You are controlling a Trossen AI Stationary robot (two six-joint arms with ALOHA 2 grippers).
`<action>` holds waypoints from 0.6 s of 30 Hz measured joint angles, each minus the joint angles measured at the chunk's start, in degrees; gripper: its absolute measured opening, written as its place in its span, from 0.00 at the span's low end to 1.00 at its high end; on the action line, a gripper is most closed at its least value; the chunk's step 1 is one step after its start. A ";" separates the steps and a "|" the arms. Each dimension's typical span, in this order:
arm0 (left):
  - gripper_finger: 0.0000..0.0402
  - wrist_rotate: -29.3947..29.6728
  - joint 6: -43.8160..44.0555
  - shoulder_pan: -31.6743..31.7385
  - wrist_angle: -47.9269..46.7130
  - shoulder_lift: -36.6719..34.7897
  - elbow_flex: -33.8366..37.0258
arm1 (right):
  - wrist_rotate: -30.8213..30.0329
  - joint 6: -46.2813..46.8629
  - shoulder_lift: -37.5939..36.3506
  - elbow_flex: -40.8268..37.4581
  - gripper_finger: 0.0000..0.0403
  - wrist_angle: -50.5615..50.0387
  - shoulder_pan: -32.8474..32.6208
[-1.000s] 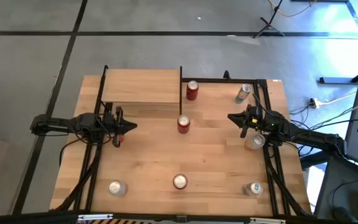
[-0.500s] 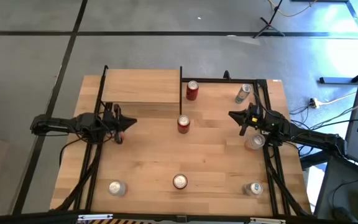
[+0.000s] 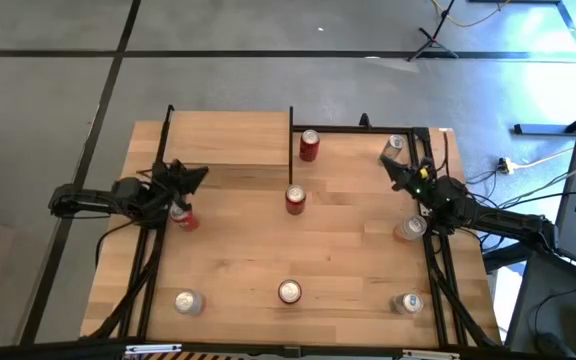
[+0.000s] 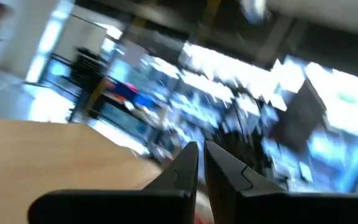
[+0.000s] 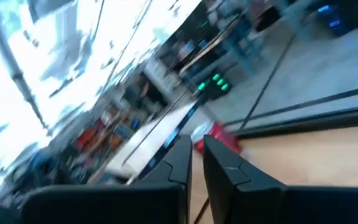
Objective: Place canned beverage on shelf
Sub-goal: Put the top blue soda can on the shelf
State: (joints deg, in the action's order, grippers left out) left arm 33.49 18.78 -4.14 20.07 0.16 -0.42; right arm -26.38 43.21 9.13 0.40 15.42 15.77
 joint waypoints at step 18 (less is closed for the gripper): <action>0.06 12.46 -1.33 1.48 2.85 0.28 -1.31 | -10.65 -19.48 18.64 27.89 0.07 -28.74 0.11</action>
State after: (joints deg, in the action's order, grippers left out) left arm 45.95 17.46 -2.66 22.92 0.45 -1.74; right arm -37.03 23.73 27.76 28.29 -13.32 15.88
